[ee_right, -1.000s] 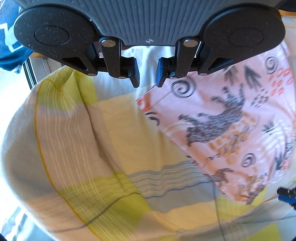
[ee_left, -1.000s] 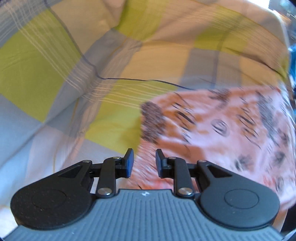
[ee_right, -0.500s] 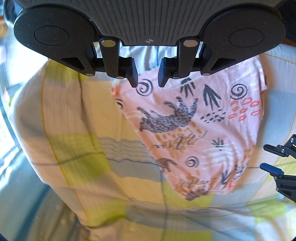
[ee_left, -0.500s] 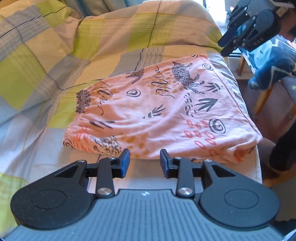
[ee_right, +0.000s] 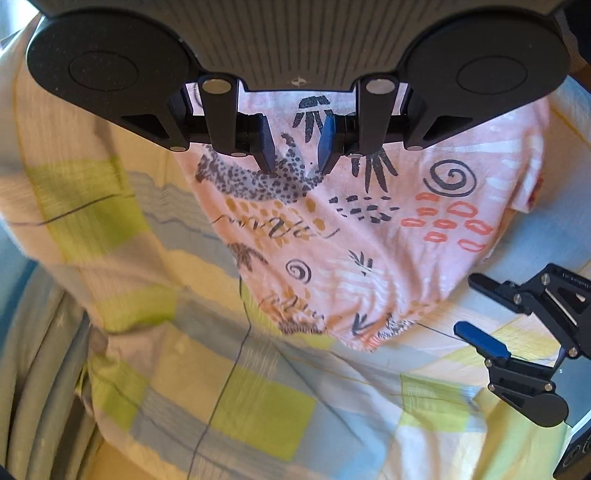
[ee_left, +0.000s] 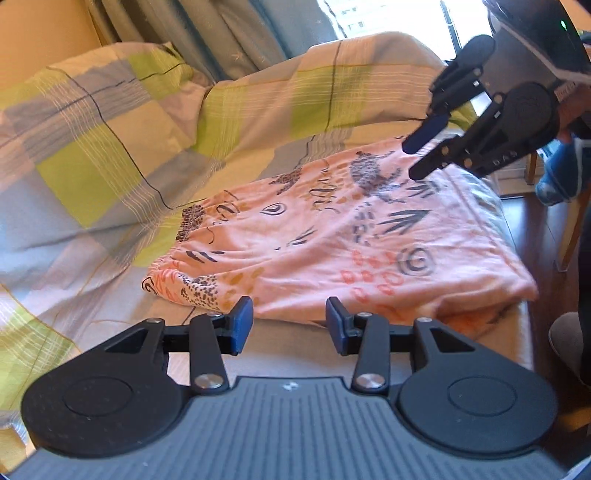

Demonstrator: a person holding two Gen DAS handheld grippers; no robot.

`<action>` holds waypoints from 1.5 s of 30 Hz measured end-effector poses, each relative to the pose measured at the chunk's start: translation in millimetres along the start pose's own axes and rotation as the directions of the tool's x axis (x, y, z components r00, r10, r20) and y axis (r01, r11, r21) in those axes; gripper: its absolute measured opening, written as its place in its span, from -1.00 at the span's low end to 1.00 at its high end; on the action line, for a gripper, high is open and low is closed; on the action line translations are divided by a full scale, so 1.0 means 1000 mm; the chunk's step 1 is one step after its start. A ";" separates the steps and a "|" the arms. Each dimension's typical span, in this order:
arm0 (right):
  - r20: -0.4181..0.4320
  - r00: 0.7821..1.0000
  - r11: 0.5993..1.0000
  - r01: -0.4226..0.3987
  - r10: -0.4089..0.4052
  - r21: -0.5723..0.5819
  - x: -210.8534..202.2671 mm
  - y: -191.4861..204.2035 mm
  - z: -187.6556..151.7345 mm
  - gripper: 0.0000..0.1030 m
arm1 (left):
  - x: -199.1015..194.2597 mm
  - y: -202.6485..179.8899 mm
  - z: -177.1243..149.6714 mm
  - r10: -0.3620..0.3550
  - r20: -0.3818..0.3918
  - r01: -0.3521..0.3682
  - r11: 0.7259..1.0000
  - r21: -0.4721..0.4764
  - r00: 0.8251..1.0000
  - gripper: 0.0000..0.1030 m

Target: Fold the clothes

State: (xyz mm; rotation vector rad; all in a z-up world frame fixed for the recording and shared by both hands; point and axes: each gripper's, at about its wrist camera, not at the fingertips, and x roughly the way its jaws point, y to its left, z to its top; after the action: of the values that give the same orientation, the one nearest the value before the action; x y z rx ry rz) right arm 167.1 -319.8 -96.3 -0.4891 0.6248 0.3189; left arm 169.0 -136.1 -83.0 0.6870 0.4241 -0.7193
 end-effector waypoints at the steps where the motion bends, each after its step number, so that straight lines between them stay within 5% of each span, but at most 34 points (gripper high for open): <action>1: 0.002 1.000 1.000 -0.002 0.002 -0.010 -0.009 0.004 0.001 -0.45 | -0.008 -0.007 0.001 0.008 0.002 -0.008 1.000 0.015 1.000 -0.25; 12: -0.034 0.999 0.968 -0.013 0.005 -0.251 -0.114 0.089 -0.009 -0.33 | -0.079 -0.062 0.024 0.045 -0.103 -0.043 0.999 0.015 0.994 0.02; 26: -0.015 0.985 0.967 -0.174 0.174 -0.189 -0.061 0.127 -0.028 -0.37 | -0.037 -0.079 0.002 0.022 -0.168 -0.047 0.988 -0.150 0.986 0.03; 27: -0.021 0.984 0.967 -0.180 0.179 -0.181 -0.055 0.126 -0.030 -0.39 | -0.034 -0.079 0.000 0.021 -0.174 -0.049 0.986 -0.159 0.984 0.02; 29: -0.031 0.982 0.971 -0.188 0.186 -0.145 -0.049 0.119 -0.034 -0.81 | -0.030 -0.078 0.000 0.011 -0.179 -0.042 0.985 -0.168 0.984 0.02; 31: -0.016 0.983 0.978 -0.185 0.184 -0.099 -0.050 0.110 -0.038 -1.00 | -0.025 -0.079 0.001 0.004 -0.177 -0.037 0.983 -0.182 0.984 0.02; 34: 0.054 0.995 0.993 -0.081 0.085 -0.081 -0.062 0.101 -0.044 -1.00 | -0.016 -0.077 0.005 -0.008 -0.170 -0.032 0.972 -0.232 0.985 0.02; 39: 0.118 0.990 0.996 -0.073 0.079 -0.053 -0.073 0.092 -0.051 -1.00 | 0.003 -0.075 0.010 -0.001 -0.190 -0.055 0.956 -0.288 0.982 -0.24; 42: 0.104 0.988 0.992 -0.106 0.113 -0.075 -0.068 0.098 -0.054 -1.00 | 0.007 -0.073 0.010 0.044 -0.222 -0.110 0.949 -0.294 0.974 -0.79; 45: 0.121 0.987 0.991 -0.095 0.105 -0.093 -0.069 0.101 -0.054 -1.00 | -0.008 -0.065 0.006 0.054 -0.226 -0.133 0.926 -0.352 0.973 -0.79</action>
State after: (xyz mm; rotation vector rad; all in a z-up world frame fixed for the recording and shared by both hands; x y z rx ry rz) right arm 45.6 -272.5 -125.6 -0.5177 0.5152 0.4701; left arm 117.7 -172.9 -101.6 0.4272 0.6974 -0.4575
